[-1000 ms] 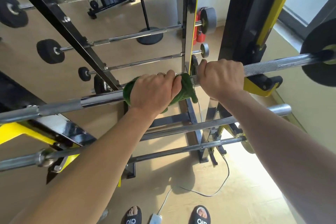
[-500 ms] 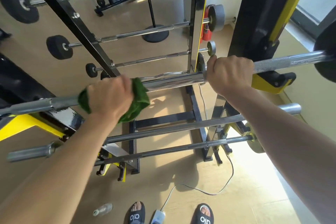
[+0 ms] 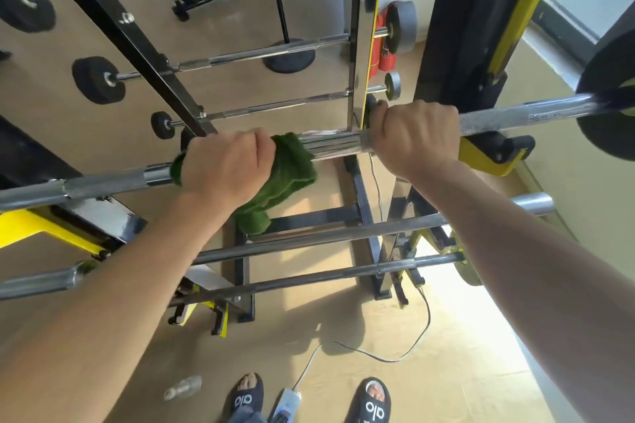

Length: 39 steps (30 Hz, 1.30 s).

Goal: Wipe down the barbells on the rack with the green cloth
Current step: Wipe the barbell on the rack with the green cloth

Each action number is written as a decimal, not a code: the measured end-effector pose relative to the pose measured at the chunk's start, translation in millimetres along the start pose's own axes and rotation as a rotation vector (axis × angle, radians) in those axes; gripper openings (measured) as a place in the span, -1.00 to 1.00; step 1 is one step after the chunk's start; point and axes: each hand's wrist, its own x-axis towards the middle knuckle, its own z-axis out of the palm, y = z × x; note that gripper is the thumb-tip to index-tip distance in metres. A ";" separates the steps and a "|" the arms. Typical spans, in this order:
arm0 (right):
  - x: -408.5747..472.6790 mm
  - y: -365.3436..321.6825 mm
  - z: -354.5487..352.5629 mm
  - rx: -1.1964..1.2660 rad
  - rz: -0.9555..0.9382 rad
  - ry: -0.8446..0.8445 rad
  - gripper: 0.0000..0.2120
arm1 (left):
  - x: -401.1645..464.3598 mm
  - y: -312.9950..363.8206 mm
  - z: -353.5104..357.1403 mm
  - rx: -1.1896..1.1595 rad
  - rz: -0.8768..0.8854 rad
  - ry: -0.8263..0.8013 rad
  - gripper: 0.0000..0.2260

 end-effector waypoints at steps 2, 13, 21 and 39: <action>0.8 -3.1 -0.4 0.022 0.038 0.005 -0.46 | -8.5 -15.0 -4.9 0.036 -0.099 0.016 -0.49; 5.0 7.2 -15.2 0.240 0.001 -0.097 -0.53 | 35.5 114.6 0.8 0.002 -0.055 -0.044 -0.60; -27.8 96.5 -73.6 0.387 -0.050 0.386 -0.64 | 43.7 139.1 2.8 0.082 0.058 -0.023 -0.57; -0.3 186.1 2.5 -0.015 0.135 -0.067 -0.41 | 68.1 214.0 3.2 -0.111 0.010 0.003 -0.54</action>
